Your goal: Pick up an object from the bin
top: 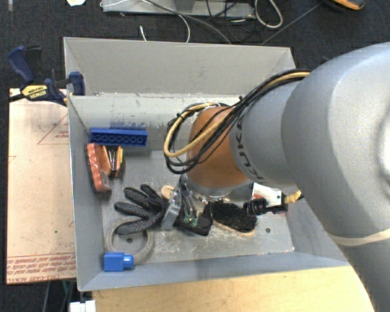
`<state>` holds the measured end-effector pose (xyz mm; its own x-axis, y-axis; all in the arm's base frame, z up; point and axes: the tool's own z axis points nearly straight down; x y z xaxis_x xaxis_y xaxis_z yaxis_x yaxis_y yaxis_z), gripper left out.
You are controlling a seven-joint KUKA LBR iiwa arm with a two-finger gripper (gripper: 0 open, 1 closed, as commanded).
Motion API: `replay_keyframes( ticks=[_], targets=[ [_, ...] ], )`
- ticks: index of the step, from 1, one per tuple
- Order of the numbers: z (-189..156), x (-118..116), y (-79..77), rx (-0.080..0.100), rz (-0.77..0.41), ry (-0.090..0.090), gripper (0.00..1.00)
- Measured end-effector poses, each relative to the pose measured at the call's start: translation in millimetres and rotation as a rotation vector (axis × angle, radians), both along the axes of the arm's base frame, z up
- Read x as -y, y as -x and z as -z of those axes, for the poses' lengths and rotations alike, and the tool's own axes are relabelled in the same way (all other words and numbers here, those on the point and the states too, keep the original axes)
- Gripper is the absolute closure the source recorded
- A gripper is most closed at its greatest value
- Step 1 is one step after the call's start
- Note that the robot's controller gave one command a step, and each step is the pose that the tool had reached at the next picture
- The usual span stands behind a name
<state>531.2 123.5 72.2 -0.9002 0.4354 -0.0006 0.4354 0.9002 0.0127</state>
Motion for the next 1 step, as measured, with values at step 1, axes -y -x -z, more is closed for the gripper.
replay_keyframes(
  ticks=[1],
  targets=[
    [-0.1, 10.6, -13.2, 0.012, -0.419, -0.001, 1.00]
  ],
)
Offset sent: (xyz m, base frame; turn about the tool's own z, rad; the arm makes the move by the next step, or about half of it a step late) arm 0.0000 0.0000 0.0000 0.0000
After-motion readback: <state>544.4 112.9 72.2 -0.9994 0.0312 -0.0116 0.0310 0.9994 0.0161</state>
